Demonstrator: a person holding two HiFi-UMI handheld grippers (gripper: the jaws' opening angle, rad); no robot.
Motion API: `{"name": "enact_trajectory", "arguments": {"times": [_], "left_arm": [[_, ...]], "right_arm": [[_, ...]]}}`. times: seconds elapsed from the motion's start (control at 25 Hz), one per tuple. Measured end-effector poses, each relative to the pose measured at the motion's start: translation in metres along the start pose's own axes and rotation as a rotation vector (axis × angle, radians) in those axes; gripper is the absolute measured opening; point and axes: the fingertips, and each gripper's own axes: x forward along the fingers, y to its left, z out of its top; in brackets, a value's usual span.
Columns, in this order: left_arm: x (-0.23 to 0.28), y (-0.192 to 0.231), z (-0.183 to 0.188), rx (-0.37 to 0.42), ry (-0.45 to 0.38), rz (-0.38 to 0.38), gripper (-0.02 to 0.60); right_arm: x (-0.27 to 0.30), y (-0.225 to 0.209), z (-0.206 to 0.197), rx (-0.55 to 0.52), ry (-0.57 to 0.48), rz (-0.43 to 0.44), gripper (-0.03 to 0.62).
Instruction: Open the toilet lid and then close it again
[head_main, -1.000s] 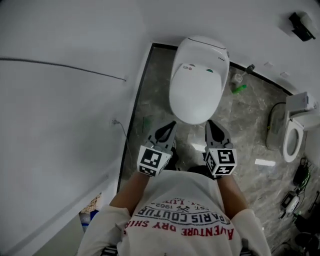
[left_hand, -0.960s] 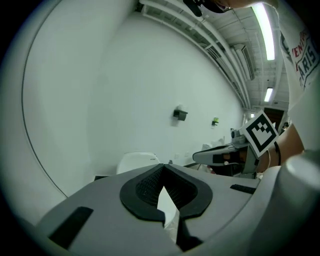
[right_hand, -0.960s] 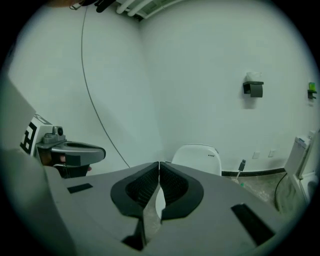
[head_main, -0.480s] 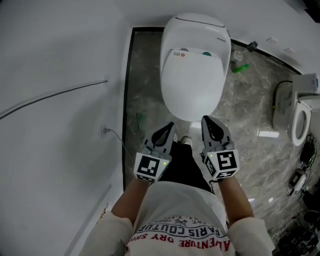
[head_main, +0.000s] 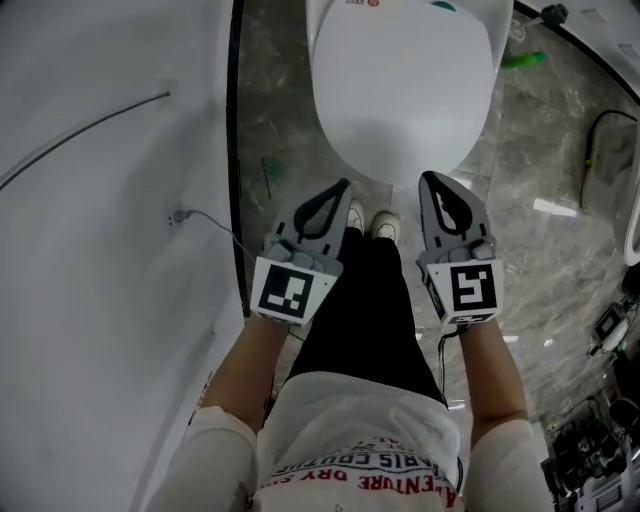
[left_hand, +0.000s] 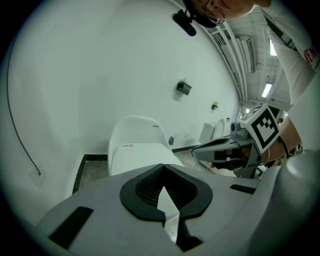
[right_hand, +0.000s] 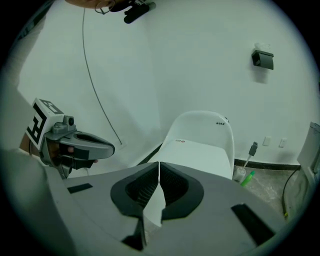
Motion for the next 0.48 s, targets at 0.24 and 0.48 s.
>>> {"name": "enact_trajectory", "arguments": {"times": [0.24,0.48], "left_arm": [[0.029,0.000,-0.069,0.120,0.044,-0.061,0.008],[0.061,-0.005,-0.118,0.383,0.113,-0.071,0.008]], "right_arm": [[0.030,0.007,-0.074,-0.078,0.057,0.021,0.017],[0.047,0.008,-0.134,-0.251,0.158,0.026,0.017]]}}
